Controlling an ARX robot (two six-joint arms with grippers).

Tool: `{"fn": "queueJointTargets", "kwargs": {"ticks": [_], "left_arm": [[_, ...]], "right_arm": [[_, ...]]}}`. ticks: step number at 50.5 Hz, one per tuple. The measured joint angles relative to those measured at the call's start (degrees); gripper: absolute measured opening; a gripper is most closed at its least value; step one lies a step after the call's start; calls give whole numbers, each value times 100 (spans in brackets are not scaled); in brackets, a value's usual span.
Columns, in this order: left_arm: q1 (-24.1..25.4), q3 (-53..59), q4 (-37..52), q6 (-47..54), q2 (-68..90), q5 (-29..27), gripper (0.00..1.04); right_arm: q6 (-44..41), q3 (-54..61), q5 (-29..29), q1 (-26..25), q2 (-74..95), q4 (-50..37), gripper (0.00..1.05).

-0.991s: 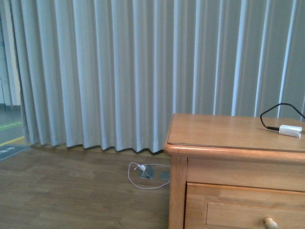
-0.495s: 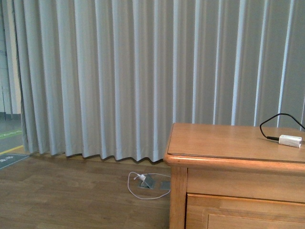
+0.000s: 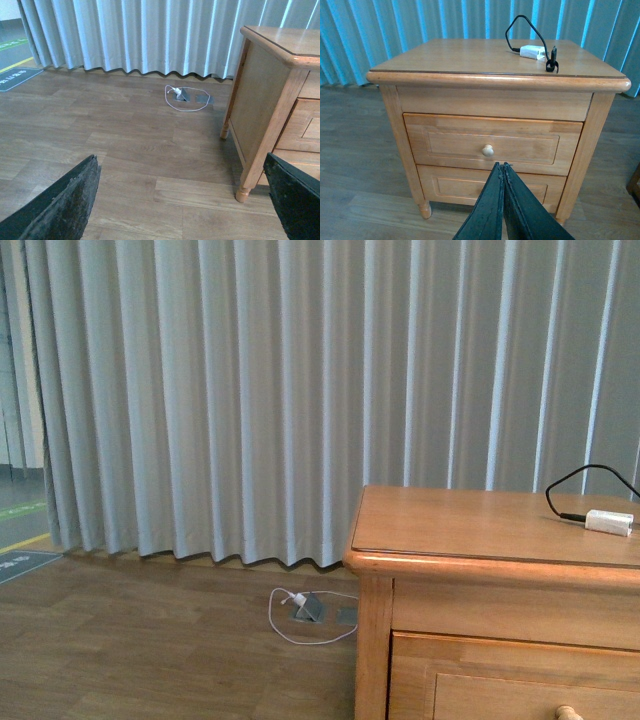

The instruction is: Place pink marker in drawer with both arms

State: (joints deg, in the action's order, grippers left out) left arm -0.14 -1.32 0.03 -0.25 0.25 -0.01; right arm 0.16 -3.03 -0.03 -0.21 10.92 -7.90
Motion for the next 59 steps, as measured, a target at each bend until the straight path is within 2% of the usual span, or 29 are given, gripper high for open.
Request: {"fn": "queueJointTargets", "kwargs": {"ticks": [5,29,35,49,53,54,59], "left_arm": [[0,0,0,0,0,-2,99],[0,0,0,0,0,2,99],[0,0,0,0,0,0,99],[0,0,0,0,0,0,99],[0,0,0,0,0,2,99],[0,0,0,0,0,2,99],[0,0,0,0,0,2,99]], "right_arm": [[0,70,-2,4,-782,796,1],[-2,269,-2,4,-1067,798,1],[-9,269,-2,4,-1067,798,30],[-9,269,-2,4,-1067,798,78],[-7,269,-2,4,-1067,798,96],[-2,269,-2,4,-1067,798,98],[-4,269,-2,4,-1067,798,96]]}}
